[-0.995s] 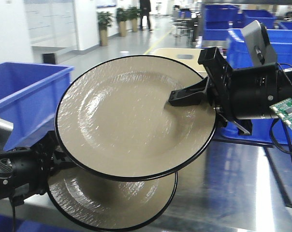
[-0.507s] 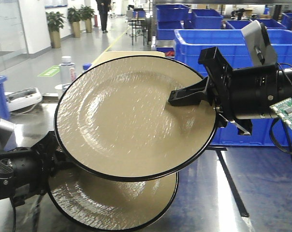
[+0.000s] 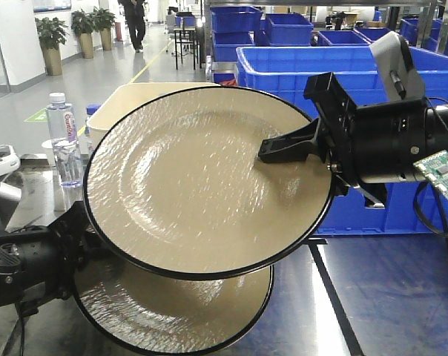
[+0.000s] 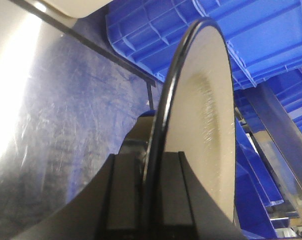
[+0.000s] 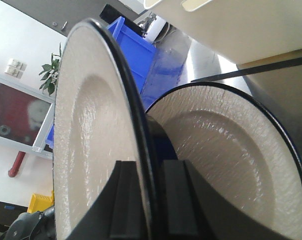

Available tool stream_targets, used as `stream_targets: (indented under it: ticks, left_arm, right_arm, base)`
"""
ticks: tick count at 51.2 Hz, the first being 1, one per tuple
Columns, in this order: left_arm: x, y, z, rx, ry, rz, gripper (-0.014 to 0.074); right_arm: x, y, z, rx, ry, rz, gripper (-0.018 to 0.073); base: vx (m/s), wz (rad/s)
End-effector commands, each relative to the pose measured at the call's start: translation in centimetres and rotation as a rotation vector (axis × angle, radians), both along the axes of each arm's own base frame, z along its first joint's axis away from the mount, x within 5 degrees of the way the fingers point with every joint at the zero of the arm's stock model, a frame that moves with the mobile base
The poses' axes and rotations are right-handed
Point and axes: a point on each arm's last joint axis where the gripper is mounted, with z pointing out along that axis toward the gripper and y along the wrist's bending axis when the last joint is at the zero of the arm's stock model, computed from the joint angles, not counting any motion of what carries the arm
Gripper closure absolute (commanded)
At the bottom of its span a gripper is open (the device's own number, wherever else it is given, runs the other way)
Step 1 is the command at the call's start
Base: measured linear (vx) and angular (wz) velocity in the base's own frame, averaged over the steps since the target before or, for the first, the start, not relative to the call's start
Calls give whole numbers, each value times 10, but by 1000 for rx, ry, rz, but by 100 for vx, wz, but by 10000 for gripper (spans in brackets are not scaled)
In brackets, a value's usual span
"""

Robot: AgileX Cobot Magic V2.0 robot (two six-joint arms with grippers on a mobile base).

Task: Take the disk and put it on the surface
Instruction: 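Hold both plates upright while the base drives to the steel table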

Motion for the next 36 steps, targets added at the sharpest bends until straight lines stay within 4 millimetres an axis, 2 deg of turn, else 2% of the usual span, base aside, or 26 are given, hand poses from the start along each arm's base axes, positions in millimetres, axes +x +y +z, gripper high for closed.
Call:
stream_targets:
  ticks: [1,36]
  left_arm:
    - [-6,-1,25,-107,-46,21,595]
    - [-6,-1,25,-107,-46,21,595]
  right_arm:
    - [-12,-4,34,138,-89,-43,566]
    - [-12,-4,34,138,-89,-43,566]
  base:
    - [9,-3]
    - [6,1]
